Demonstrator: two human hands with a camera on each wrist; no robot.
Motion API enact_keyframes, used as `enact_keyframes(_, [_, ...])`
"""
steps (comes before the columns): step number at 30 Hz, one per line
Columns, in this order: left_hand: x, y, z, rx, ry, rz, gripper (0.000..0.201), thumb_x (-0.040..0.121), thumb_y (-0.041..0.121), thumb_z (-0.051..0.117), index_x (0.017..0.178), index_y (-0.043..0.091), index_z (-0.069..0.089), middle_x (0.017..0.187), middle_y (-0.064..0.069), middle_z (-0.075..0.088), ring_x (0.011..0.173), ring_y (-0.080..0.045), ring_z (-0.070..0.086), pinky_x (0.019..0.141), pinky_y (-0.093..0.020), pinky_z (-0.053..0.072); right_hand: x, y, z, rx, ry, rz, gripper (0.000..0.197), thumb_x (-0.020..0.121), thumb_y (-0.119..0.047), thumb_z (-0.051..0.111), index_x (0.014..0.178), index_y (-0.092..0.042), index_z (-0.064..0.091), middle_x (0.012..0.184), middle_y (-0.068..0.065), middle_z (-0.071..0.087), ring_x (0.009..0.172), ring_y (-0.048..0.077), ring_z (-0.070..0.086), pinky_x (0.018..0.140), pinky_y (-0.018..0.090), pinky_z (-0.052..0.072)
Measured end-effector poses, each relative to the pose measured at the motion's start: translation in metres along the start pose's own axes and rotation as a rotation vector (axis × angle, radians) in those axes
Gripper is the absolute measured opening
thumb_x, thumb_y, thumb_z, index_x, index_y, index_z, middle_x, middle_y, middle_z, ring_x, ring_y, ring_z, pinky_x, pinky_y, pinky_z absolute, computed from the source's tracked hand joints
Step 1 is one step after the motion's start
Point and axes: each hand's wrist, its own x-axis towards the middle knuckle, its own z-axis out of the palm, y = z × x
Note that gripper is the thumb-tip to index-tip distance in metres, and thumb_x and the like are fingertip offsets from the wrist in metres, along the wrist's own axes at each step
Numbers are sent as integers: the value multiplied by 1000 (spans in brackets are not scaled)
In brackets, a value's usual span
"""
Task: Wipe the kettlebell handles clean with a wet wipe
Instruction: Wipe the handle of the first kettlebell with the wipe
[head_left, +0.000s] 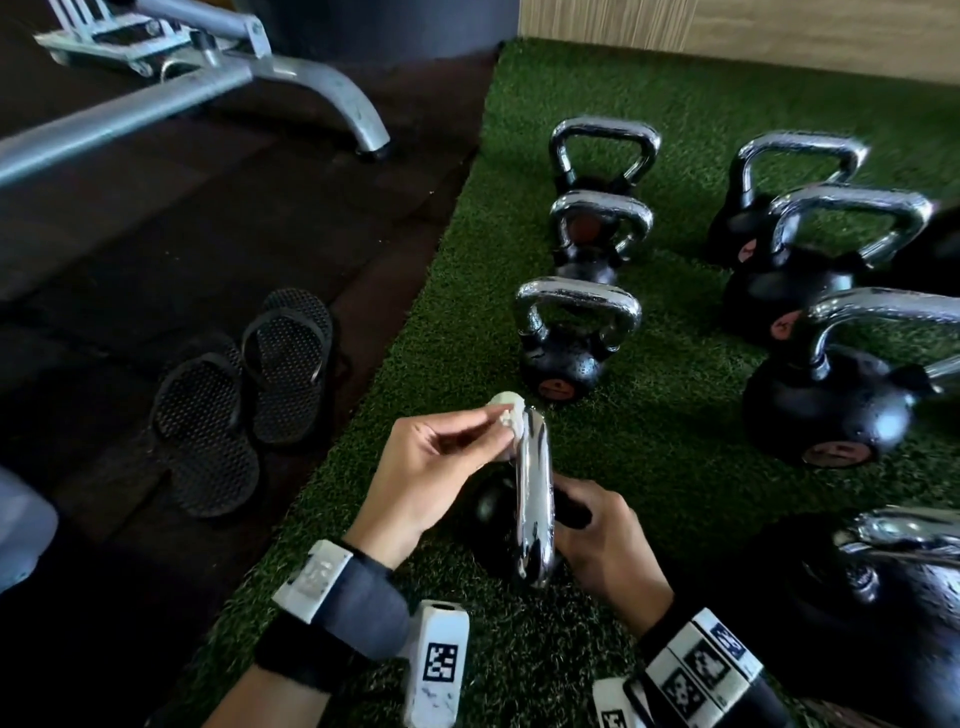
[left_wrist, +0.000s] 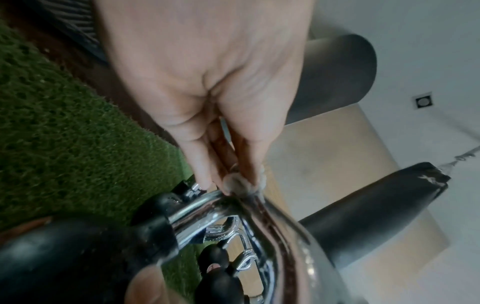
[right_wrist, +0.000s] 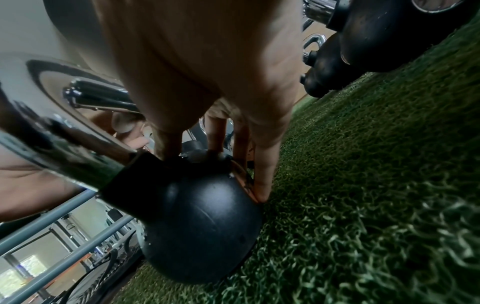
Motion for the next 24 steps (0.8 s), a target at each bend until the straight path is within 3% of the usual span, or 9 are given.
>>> enact_keyframes(2, [0,4,-3,-6,-22,-29,39,77,20,80,115,17,78,100,-6,80,90,-14,76,86,-24,59,2,0,1,-15,15,-10,50,80,-36,80,129,-34,67,115,-10,67,102,2,63,71,0,39])
enact_keyframes(4, [0,8,-4,-13,-12,-70,36,78,19,79,114,16,78,101,-8,80,90,-13,75,81,-21,59,2,0,2,-9,25,-15,50,79,-38,81,127,-35,68,109,-10,67,95,-1,62,69,-1,40])
enact_keyframes(8, [-9,14,-12,47,-122,-153,33,73,26,84,104,16,82,98,-15,79,91,-22,75,83,-28,62,1,2,1,14,11,-18,50,80,-36,82,127,-32,69,113,-7,69,90,-2,64,65,4,43])
enact_keyframes(10, [-14,15,-14,120,-193,-141,34,74,28,86,106,17,81,99,-10,80,92,-21,77,88,-29,62,0,4,-1,6,4,-17,47,80,-34,82,126,-31,70,113,-7,70,93,-3,65,68,5,46])
enact_keyframes(13, [-19,15,-14,146,-157,-106,32,76,25,86,107,18,81,100,-6,80,92,-20,78,85,-26,61,1,2,-1,9,3,-15,47,81,-34,81,126,-30,70,115,-6,69,95,-3,64,70,1,45])
enact_keyframes(16, [-28,14,-20,28,-189,-242,30,75,19,83,104,12,81,101,-13,79,91,-22,77,81,-25,61,2,0,1,-3,7,-36,50,80,-35,81,128,-28,69,121,-7,68,104,-1,61,79,1,42])
enact_keyframes(18, [-34,13,-24,43,-301,-304,27,78,17,83,103,11,80,102,-12,79,96,-23,77,82,-25,61,1,1,1,8,10,-23,51,79,-37,82,128,-27,69,122,-8,67,109,2,61,91,12,46])
enact_keyframes(20, [-41,11,-25,159,-337,-243,27,76,22,85,103,17,81,102,-6,80,97,-19,76,85,-25,61,0,3,0,19,20,-4,52,78,-38,83,127,-27,69,121,-9,68,113,5,61,98,25,48])
enact_keyframes(24, [-46,10,-25,288,-381,-173,25,75,25,88,99,20,82,98,-2,80,92,-17,75,84,-27,59,1,5,0,27,7,8,52,77,-41,83,125,-29,70,125,-8,68,118,8,61,106,35,48])
